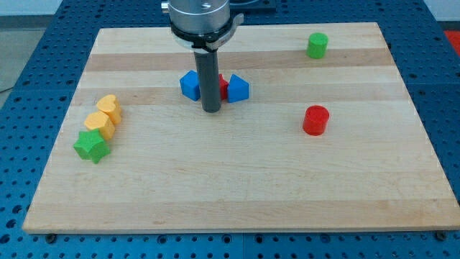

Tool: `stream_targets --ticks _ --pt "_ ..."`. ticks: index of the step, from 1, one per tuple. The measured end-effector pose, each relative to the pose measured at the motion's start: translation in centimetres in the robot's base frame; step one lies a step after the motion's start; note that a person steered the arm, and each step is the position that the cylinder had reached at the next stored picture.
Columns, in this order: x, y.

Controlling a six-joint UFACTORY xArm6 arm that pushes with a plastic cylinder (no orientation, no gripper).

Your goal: Push the red circle closer to the blue triangle

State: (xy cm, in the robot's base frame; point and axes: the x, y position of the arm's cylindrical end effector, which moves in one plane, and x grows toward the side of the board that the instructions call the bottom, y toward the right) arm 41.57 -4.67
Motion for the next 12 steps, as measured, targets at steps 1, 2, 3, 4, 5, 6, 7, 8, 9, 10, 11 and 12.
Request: stream_targets --ticks 1,2,3,4,5,6,7,8,9,10,11,12 --pt "1.5 0.0" --pt "6.5 0.0" --pt "11.0 3.0" --pt "11.5 12.1" --pt "9.3 18.0" --pt "4.4 18.7" --pt "2.2 18.7" --pt "4.1 19.0" --pt "2.7 18.8" --pt "-1.6 15.8" --pt "-2.8 13.5" --pt "-1.8 14.1"
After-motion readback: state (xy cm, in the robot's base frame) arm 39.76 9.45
